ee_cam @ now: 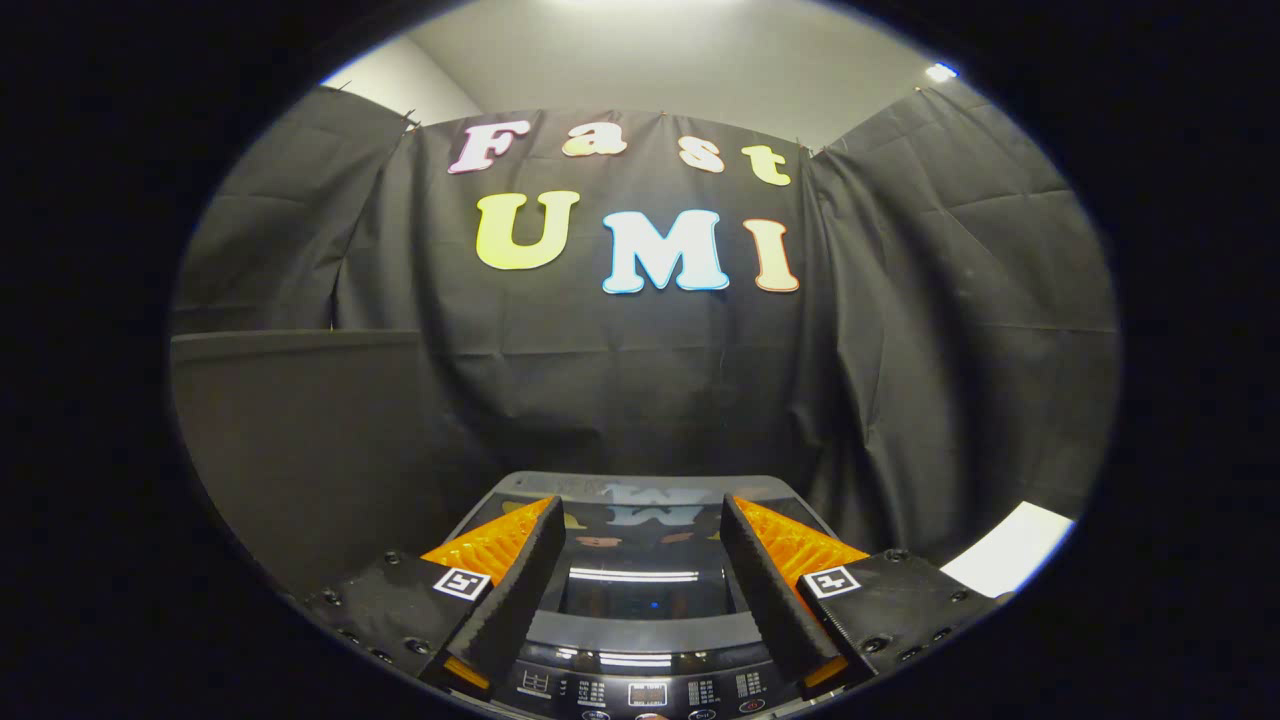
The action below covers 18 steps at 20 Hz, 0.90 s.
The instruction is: Put the clothes into the washing machine and then close the washing machine lid.
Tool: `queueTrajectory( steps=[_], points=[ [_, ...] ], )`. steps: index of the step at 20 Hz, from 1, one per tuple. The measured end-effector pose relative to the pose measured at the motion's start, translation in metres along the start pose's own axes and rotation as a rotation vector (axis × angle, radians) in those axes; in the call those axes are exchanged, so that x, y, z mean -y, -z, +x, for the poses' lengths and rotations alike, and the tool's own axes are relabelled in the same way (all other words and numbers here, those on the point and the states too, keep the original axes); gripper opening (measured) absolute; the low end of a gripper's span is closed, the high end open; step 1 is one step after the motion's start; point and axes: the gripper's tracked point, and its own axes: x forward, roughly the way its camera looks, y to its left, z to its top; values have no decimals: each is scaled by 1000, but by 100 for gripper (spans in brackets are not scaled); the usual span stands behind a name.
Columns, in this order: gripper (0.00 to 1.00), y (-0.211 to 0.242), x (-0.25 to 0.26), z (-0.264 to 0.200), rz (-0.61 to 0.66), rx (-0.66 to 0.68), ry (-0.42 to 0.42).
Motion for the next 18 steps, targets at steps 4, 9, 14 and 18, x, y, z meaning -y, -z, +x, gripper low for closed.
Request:
queueTrajectory(
  steps=[4,9,14,18],
  points=[
    [98,18,-3,-6,20,-31,-7],
    [99,17,-9,-10,16,-28,-12],
    [99,-28,-16,-37,1,45,10],
    [98,-74,-30,-71,-40,114,14]
  ],
)
